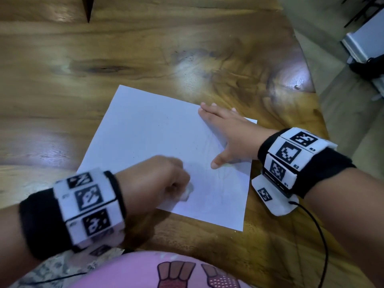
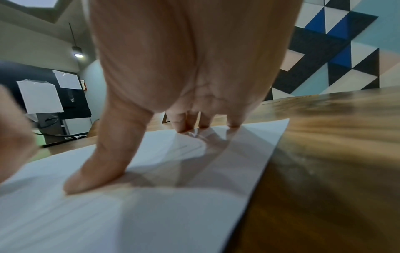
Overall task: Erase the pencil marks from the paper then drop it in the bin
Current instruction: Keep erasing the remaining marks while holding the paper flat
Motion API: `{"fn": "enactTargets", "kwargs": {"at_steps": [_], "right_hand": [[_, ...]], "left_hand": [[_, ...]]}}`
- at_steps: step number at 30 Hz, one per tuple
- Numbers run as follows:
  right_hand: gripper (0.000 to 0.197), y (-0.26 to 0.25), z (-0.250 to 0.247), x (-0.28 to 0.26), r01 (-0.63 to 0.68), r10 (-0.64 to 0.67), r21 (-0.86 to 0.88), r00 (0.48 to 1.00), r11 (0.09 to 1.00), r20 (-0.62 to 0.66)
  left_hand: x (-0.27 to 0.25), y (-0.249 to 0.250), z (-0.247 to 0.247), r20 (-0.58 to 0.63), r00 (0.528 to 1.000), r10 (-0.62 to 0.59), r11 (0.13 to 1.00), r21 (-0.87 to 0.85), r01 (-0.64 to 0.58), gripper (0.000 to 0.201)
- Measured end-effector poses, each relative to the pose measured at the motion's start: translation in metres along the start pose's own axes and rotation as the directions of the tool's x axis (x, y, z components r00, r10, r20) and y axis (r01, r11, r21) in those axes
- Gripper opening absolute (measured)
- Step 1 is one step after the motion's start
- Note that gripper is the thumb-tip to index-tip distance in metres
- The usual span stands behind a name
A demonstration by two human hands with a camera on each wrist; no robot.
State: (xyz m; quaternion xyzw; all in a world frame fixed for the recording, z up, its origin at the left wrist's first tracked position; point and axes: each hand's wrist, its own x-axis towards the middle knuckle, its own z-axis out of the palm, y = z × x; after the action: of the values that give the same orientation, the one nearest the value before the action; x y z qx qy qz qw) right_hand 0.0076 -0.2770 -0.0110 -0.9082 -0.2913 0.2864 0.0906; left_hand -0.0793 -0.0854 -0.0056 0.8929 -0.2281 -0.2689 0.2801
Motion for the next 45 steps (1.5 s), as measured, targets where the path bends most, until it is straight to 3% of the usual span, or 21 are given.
{"fn": "enactTargets", "kwargs": {"at_steps": [1,3,8,11,14,16,17,19,21,22,24,26,28,31,35,38,42,45], "right_hand": [[0.122,0.0,0.0,0.0,-0.001,0.001,0.001,1.0,1.0,-0.001],[0.122,-0.001,0.0,0.0,0.0,0.0,0.003,1.0,1.0,-0.002],[0.123,-0.002,-0.001,0.0,-0.006,0.006,-0.007,1.0,1.0,0.002],[0.123,-0.001,-0.002,0.0,-0.001,0.001,-0.011,1.0,1.0,0.01],[0.121,-0.001,-0.002,-0.001,-0.002,0.002,0.003,1.0,1.0,0.014],[0.122,-0.001,-0.001,-0.001,-0.003,0.003,0.003,1.0,1.0,0.01],[0.122,-0.001,-0.002,-0.001,-0.002,0.002,0.001,1.0,1.0,0.008],[0.122,-0.002,-0.001,0.0,0.0,0.0,-0.002,1.0,1.0,0.009],[0.122,-0.002,-0.001,0.0,0.001,-0.001,-0.003,1.0,1.0,0.013],[0.122,-0.002,-0.001,0.001,-0.001,0.001,-0.002,1.0,1.0,0.016],[0.122,-0.001,0.0,0.001,0.001,-0.001,0.002,1.0,1.0,0.015],[0.122,0.0,0.0,0.001,0.003,-0.003,0.008,1.0,1.0,0.009],[0.122,0.0,0.0,0.001,0.003,-0.003,0.01,1.0,1.0,0.003],[0.122,0.0,0.0,0.001,0.006,-0.006,0.012,1.0,1.0,0.001],[0.122,0.001,0.0,0.0,0.008,-0.008,0.02,1.0,1.0,0.001],[0.121,0.0,-0.001,0.0,0.004,-0.004,0.015,1.0,1.0,0.012],[0.122,0.0,0.0,0.001,0.004,-0.004,0.009,1.0,1.0,0.01],[0.122,0.0,-0.001,0.001,0.005,-0.005,0.008,1.0,1.0,0.008]], "left_hand": [[-0.008,-0.002,0.004,0.037,0.999,-0.031,0.999,-0.028,0.032,0.007],[-0.013,0.0,0.007,0.064,0.997,0.032,0.999,-0.016,-0.031,0.005],[0.017,0.003,-0.007,-0.123,0.987,0.106,0.992,0.076,-0.098,0.011],[0.012,0.0,0.009,-0.064,0.998,-0.02,0.998,-0.062,0.016,0.011],[-0.006,-0.004,0.022,0.075,0.996,-0.05,0.999,-0.004,0.051,0.001],[0.001,-0.002,0.019,-0.011,0.998,-0.069,0.995,-0.079,0.068,0.003],[0.008,0.003,0.011,-0.04,0.999,-0.027,0.995,-0.1,0.023,0.006],[0.02,0.013,-0.001,-0.029,0.996,0.085,0.996,0.024,-0.085,0.006],[0.023,0.01,0.003,-0.001,0.999,0.045,0.999,-0.008,-0.045,0.007],[0.02,0.009,0.01,0.029,0.998,-0.056,0.994,-0.098,0.058,0.007],[0.005,0.006,0.017,0.126,0.984,-0.124,0.992,-0.006,0.126,0.009],[-0.004,0.002,0.02,0.174,0.98,-0.093,0.996,0.003,0.094,0.008],[0.006,0.001,0.009,0.066,0.997,-0.036,0.996,-0.078,0.041,0.013],[0.017,0.004,-0.009,-0.059,0.994,0.086,0.993,0.083,-0.081,0.006],[-0.008,-0.003,-0.001,-0.021,0.999,0.036,0.997,-0.061,-0.037,0.016],[-0.019,-0.007,0.001,0.047,0.992,0.114,0.993,0.005,-0.114,0.016],[0.002,-0.006,-0.009,-0.069,0.993,0.097,0.994,0.062,-0.093,0.008],[-0.01,-0.012,-0.005,0.003,0.994,0.106,0.994,0.002,-0.106,0.02]]}}
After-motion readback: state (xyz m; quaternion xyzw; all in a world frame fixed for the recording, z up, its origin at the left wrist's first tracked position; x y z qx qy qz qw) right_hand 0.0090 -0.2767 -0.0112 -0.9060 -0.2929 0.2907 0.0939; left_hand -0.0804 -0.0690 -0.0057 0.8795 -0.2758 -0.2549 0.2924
